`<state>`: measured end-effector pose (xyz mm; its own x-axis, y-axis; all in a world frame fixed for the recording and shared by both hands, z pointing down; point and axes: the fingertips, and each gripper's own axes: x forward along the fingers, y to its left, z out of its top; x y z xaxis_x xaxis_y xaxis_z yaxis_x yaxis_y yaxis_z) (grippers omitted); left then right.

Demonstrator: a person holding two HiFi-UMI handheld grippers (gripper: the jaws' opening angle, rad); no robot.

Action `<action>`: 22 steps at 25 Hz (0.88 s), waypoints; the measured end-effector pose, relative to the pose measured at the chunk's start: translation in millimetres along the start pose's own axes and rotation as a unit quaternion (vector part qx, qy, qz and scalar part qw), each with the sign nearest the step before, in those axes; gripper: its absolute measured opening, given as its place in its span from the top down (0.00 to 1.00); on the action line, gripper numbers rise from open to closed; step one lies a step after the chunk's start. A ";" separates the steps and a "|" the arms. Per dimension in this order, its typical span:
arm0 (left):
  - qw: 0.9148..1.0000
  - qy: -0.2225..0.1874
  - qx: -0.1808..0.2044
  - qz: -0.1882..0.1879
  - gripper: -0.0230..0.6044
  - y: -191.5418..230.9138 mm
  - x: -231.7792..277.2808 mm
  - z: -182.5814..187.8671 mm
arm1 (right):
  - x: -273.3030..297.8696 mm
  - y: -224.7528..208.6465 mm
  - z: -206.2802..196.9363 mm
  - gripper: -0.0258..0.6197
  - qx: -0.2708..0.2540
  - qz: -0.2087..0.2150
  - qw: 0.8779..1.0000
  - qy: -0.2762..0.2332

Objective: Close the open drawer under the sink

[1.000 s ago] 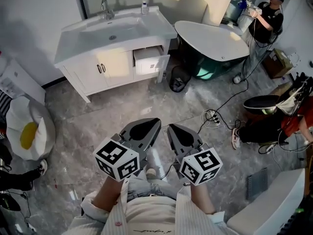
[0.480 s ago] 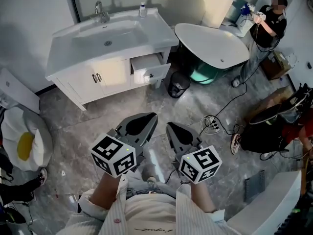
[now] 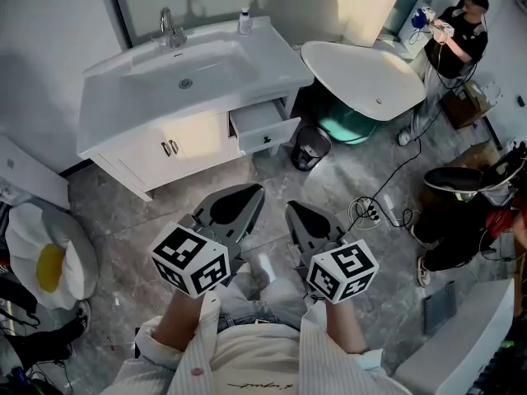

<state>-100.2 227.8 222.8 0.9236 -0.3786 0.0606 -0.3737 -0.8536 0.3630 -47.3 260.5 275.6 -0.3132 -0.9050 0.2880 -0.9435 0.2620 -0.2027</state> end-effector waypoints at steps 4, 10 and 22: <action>1.000 0.002 -0.004 -0.005 0.94 15.2 1.1 4.5 | 13.4 -2.2 2.9 0.95 0.011 -0.011 1.000 0.001; 1.000 0.012 -0.011 -0.008 0.94 33.5 8.5 5.1 | 28.9 -15.6 7.5 0.95 0.016 -0.025 0.999 0.011; 1.000 0.000 -0.009 0.018 0.94 92.0 58.2 17.1 | 95.4 -67.8 17.7 0.95 0.014 -0.006 1.000 0.024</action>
<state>-82.4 121.1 243.8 0.9095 -0.4090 0.0746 -0.4054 -0.8326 0.3774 -11.3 150.4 300.3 -0.3076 -0.8906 0.3350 -0.9439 0.2411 -0.2259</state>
